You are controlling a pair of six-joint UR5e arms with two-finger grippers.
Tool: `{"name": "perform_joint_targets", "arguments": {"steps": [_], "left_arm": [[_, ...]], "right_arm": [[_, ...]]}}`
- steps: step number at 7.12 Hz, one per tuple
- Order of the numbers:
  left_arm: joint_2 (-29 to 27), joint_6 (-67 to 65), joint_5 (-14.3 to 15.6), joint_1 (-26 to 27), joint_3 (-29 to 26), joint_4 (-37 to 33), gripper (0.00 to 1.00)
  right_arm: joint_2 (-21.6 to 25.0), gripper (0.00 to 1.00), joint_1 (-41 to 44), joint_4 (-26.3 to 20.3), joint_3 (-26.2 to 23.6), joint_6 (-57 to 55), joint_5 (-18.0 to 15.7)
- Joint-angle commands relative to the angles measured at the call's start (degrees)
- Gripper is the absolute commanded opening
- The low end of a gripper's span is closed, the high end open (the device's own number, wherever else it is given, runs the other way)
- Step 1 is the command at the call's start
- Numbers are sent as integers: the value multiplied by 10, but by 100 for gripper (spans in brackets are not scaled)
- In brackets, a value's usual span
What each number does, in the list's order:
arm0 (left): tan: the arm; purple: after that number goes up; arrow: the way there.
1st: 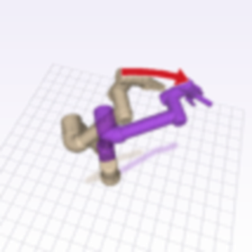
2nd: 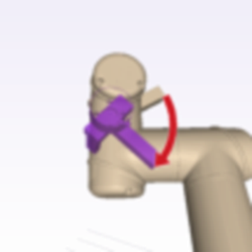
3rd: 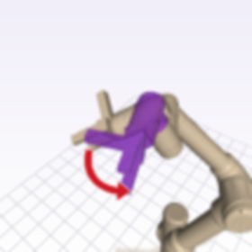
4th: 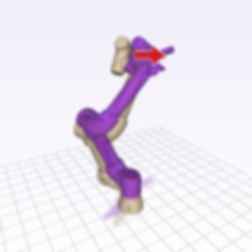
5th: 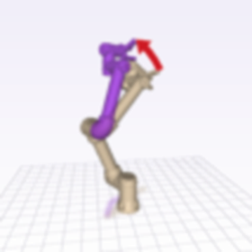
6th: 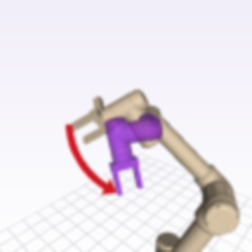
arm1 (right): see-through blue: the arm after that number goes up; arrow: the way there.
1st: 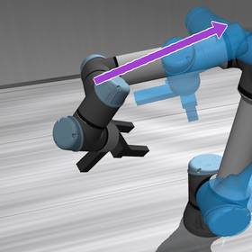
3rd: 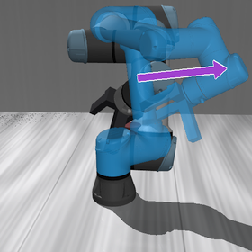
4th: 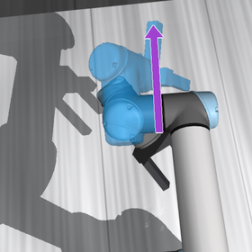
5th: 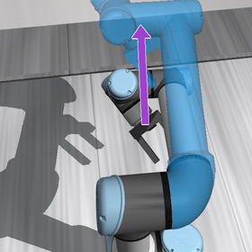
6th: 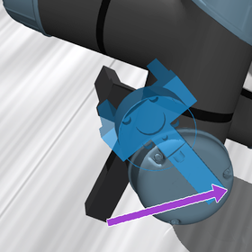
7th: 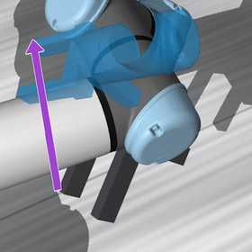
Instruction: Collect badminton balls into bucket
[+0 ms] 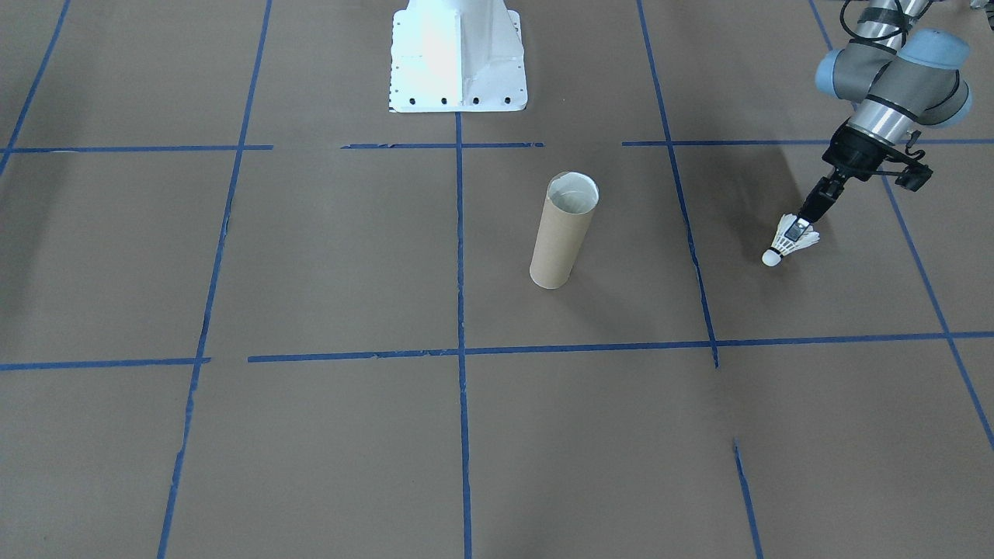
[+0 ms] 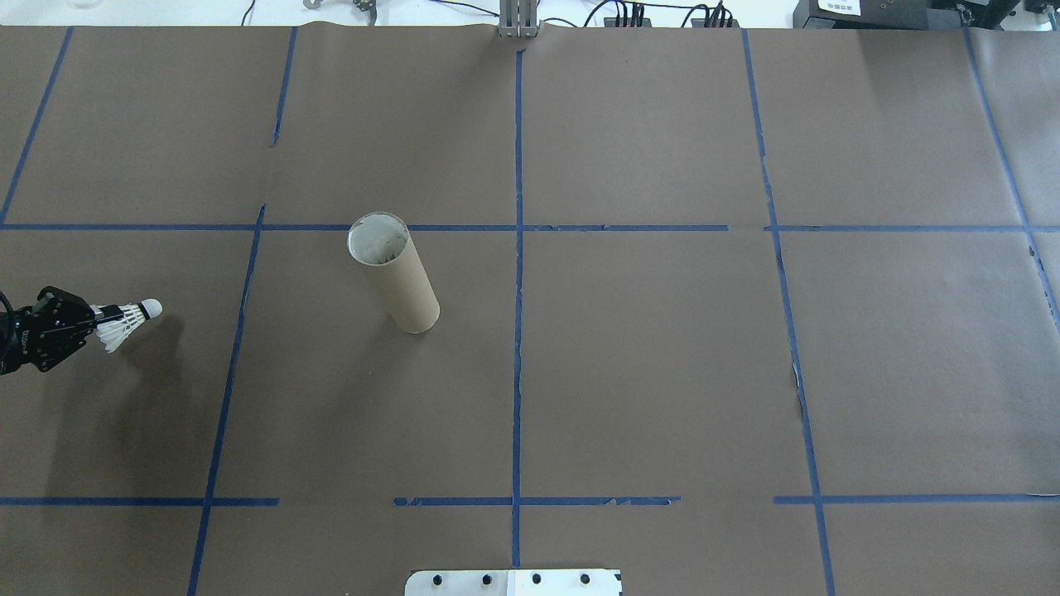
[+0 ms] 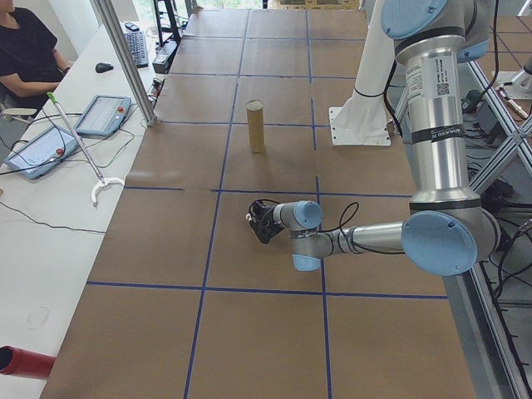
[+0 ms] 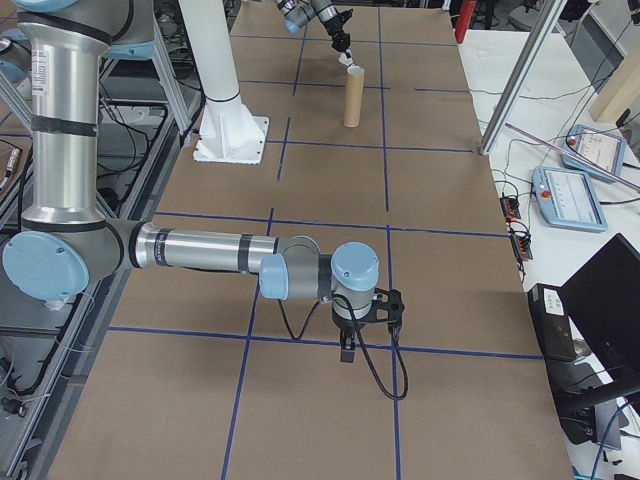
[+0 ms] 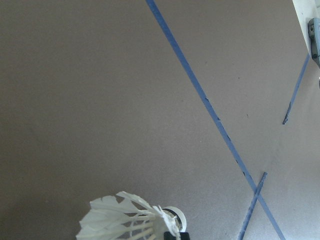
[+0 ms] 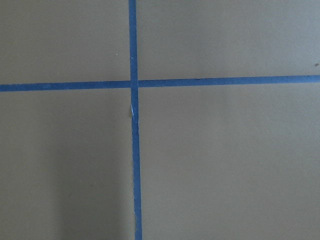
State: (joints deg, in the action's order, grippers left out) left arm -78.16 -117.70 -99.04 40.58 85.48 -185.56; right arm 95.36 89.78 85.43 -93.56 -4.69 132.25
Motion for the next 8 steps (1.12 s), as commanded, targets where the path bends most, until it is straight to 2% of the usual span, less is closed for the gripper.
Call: {"name": "perform_joint_targets", "arguments": {"steps": [1, 2, 3, 5, 8], "left_arm": [[24, 1, -78, 16, 62, 12, 0], [22, 2, -131, 58, 101, 53, 0], [22, 20, -195, 102, 157, 127, 0], [20, 156, -220, 134, 275, 295, 0], [12, 285, -220, 152, 363, 420, 0]], "right_arm": [[0, 100, 0, 0, 0, -1, -1], [1, 100, 0, 0, 0, 0, -1], [0, 100, 0, 0, 0, -1, -1], [1, 100, 0, 0, 0, -1, -1], [0, 100, 0, 0, 0, 0, -1]]}}
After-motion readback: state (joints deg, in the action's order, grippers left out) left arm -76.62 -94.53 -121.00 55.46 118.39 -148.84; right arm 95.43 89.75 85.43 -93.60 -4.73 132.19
